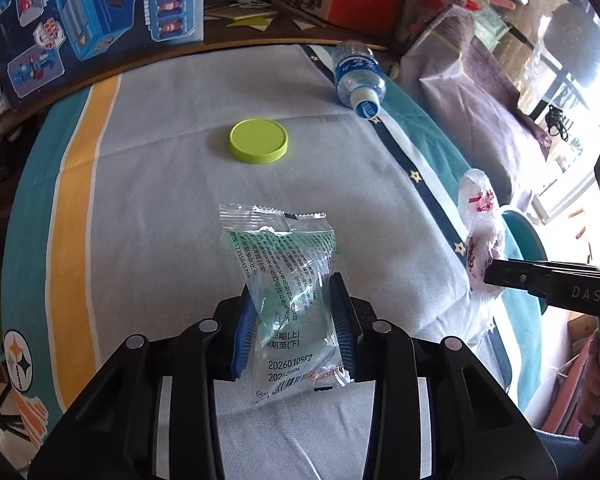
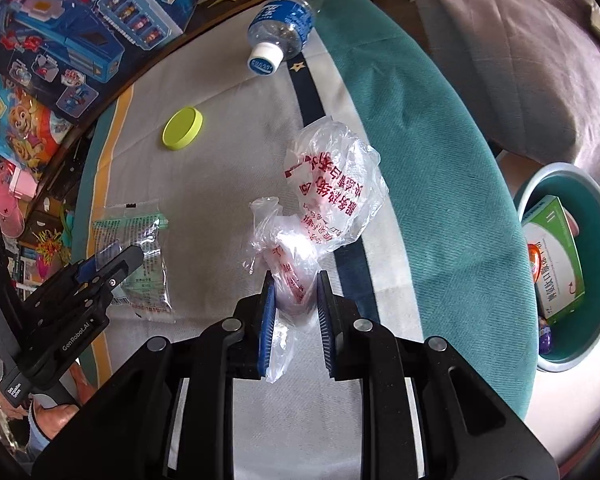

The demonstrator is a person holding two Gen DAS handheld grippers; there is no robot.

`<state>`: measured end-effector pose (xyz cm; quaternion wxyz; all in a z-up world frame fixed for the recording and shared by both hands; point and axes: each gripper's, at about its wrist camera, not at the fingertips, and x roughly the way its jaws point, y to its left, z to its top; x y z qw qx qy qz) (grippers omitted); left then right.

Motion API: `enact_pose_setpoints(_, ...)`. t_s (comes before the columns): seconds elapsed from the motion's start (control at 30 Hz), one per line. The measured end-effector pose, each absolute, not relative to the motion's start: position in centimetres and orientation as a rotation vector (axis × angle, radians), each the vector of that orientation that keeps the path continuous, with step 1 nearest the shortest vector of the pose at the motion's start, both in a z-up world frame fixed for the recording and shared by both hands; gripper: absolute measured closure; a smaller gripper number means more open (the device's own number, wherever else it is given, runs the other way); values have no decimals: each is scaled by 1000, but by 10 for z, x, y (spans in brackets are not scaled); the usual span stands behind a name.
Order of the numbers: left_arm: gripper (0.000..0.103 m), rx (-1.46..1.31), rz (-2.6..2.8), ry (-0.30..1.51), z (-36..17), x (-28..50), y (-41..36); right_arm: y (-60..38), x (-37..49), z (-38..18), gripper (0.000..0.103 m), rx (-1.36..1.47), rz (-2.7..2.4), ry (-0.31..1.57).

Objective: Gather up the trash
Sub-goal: 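Carry the plastic bag and clear packet with both tools over the teal bin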

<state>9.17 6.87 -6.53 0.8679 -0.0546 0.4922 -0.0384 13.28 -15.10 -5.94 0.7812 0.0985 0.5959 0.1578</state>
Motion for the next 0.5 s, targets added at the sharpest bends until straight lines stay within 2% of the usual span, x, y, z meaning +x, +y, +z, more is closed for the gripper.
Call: enact_pose_setpoints(0.5, 67, 25, -251, 1005, -31, 110, -30, -265, 126, -36, 84, 360, 240, 1178)
